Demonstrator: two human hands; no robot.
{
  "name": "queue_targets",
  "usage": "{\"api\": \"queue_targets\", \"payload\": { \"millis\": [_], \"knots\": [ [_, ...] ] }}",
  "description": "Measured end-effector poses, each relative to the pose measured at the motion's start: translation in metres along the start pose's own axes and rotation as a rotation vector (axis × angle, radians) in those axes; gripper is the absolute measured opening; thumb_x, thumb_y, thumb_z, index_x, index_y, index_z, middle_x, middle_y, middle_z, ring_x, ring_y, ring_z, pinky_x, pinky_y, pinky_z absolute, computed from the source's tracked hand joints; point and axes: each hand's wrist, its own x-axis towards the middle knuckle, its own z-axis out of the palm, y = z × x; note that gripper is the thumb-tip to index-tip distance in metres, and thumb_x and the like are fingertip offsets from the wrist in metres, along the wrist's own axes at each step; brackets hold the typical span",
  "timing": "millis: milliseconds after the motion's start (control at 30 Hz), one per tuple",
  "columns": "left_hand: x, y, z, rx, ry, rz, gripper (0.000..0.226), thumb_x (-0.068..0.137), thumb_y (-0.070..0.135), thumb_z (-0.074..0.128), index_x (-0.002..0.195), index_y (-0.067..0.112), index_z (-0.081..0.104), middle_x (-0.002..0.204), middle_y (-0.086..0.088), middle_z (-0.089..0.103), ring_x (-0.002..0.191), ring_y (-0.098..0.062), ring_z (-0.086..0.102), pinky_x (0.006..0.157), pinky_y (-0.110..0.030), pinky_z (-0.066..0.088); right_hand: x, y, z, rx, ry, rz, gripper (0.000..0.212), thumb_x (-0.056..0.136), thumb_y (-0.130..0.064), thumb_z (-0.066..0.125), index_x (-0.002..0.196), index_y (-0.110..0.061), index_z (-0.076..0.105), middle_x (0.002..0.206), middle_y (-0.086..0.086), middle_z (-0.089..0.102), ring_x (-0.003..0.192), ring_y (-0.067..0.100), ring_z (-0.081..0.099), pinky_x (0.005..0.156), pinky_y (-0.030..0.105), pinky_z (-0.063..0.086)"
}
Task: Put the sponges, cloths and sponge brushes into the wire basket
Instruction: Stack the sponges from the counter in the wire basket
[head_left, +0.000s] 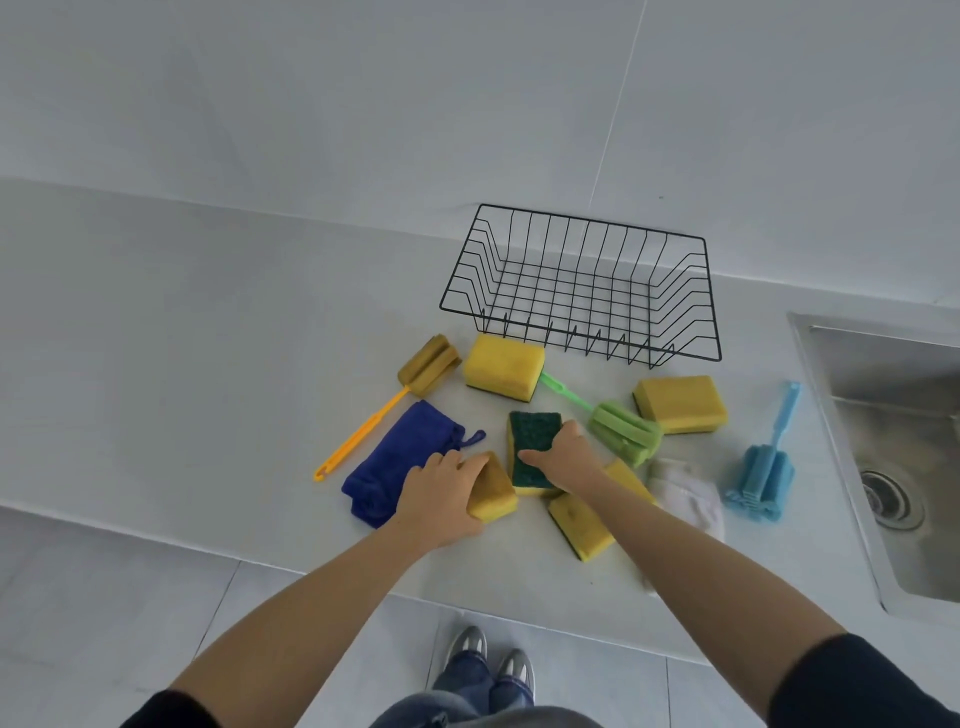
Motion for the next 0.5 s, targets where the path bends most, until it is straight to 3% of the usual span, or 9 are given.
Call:
{"api": "queue_targets", "payload": {
  "millis": [100, 200, 267, 400, 500],
  "knots": [
    [0.001, -0.002, -0.005, -0.058, -0.028, -0.014, 0.071, 0.076, 0.041, 0.064, 0.137, 0.028, 0.030, 0.130, -0.001, 0.048, 0.113, -0.021, 0.048, 0.085, -0.033, 0.045, 0.001, 0.001, -0.003, 0.088, -0.003, -0.006, 0.057, 0.078, -0.037, 0.069, 0.108, -0.007, 0.031, 0.098, 0.009, 0.049, 0.087, 0.024, 0.056, 0.069, 0.036, 0.051],
    [0.002, -0.005, -0.012, -0.176, -0.070, -0.026, 0.072, 0.076, 0.038, 0.065, 0.138, 0.028, 0.031, 0.130, 0.001, 0.050, 0.111, -0.018, 0.050, 0.087, -0.031, 0.048, 0.000, 0.002, -0.007, 0.189, -0.003, -0.011, 0.062, 0.076, -0.032, 0.072, 0.114, -0.006, 0.030, 0.106, 0.011, 0.051, 0.093, 0.026, 0.057, 0.075, 0.039, 0.053],
    [0.002, -0.009, -0.019, -0.298, -0.098, -0.025, 0.072, 0.076, 0.035, 0.065, 0.138, 0.026, 0.031, 0.129, 0.001, 0.051, 0.111, -0.016, 0.050, 0.087, -0.028, 0.048, 0.000, 0.001, -0.009, 0.258, 0.017, -0.016, 0.066, 0.073, -0.025, 0.075, 0.118, -0.005, 0.030, 0.115, 0.014, 0.049, 0.098, 0.026, 0.054, 0.070, 0.037, 0.050],
    [0.002, -0.016, -0.038, -0.606, -0.145, -0.038, 0.069, 0.079, 0.033, 0.067, 0.138, 0.023, 0.033, 0.133, 0.002, 0.046, 0.117, -0.013, 0.046, 0.093, -0.024, 0.041, -0.002, -0.004, -0.019, 0.470, 0.021, -0.001, 0.070, 0.071, -0.020, 0.078, 0.122, -0.006, 0.032, 0.118, 0.014, 0.051, 0.091, 0.023, 0.054, 0.058, 0.026, 0.044],
    [0.004, -0.021, -0.056, -1.022, -0.197, -0.122, 0.061, 0.080, 0.030, 0.067, 0.134, 0.024, 0.040, 0.122, 0.000, 0.055, 0.108, -0.015, 0.056, 0.091, -0.028, 0.048, -0.004, -0.009, -0.036, 0.645, 0.004, -0.011, 0.068, 0.071, -0.019, 0.077, 0.123, -0.009, 0.034, 0.103, 0.008, 0.055, 0.078, 0.016, 0.057, 0.054, 0.024, 0.042]
  ]
}}
